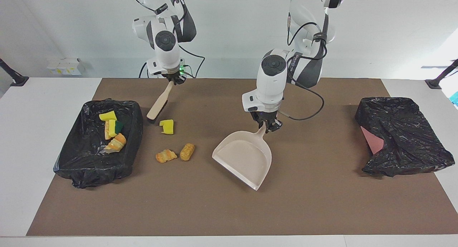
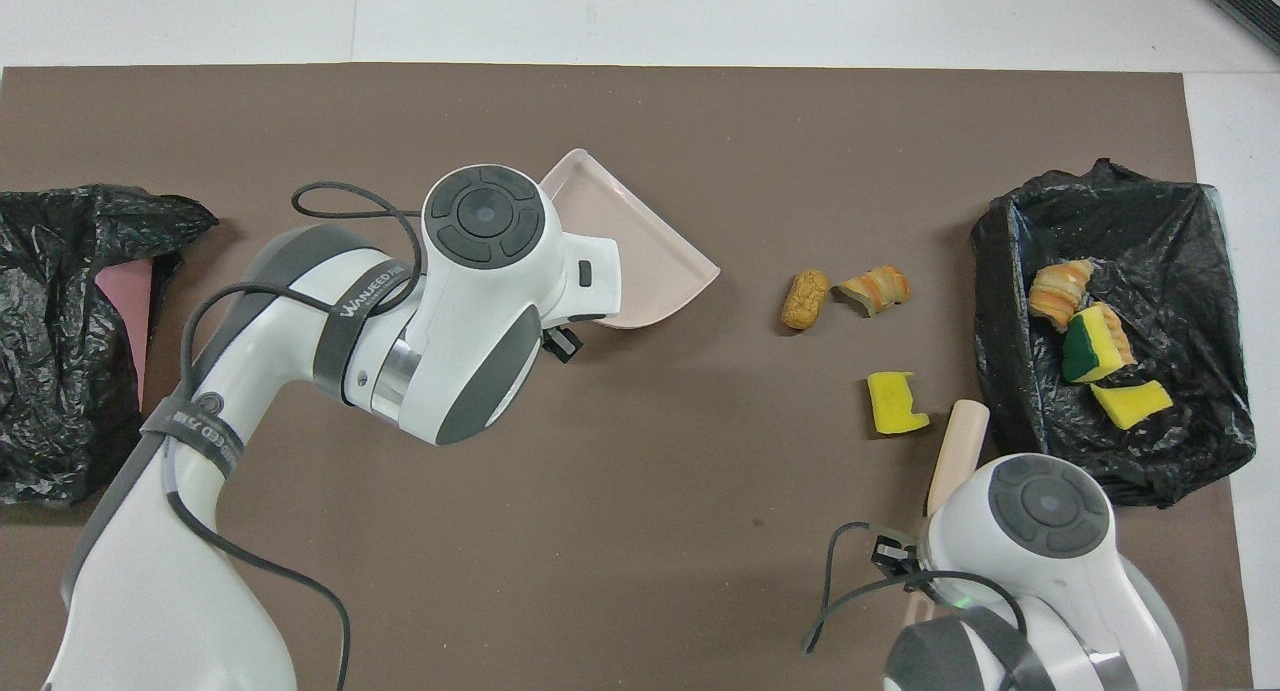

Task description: Sweep and dump trash in bin

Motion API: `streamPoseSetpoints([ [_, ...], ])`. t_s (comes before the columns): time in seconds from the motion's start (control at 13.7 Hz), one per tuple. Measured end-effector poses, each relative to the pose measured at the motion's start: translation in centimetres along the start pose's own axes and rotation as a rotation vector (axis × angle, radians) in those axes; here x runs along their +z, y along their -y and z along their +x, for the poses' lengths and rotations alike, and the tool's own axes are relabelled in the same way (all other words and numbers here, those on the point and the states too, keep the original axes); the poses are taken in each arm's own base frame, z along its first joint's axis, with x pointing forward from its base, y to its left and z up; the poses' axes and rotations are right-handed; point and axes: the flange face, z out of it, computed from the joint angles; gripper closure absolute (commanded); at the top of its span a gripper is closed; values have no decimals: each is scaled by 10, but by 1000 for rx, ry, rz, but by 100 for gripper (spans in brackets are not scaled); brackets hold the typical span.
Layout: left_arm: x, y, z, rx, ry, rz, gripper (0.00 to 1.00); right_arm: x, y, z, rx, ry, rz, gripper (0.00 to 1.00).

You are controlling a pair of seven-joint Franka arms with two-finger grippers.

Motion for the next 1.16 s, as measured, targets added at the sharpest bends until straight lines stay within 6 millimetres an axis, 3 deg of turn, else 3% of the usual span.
streamPoseSetpoints([
  [0.29,6,11,-10,252,43,-21,100,16,20,19,-10,-16,23,100],
  [0.51,11,6,-15,435,83,-53,100,5,32,32,-13,-23,37,100],
  [0.73,17,-14,-20,535,100,-54,100,-15,44,53,-7,-39,65,100],
  [0.95,23,-43,-21,600,75,-1,100,-16,40,72,28,-32,91,100],
  [1.16,23,-45,-19,601,37,21,100,-15,44,73,-9,-10,139,100],
])
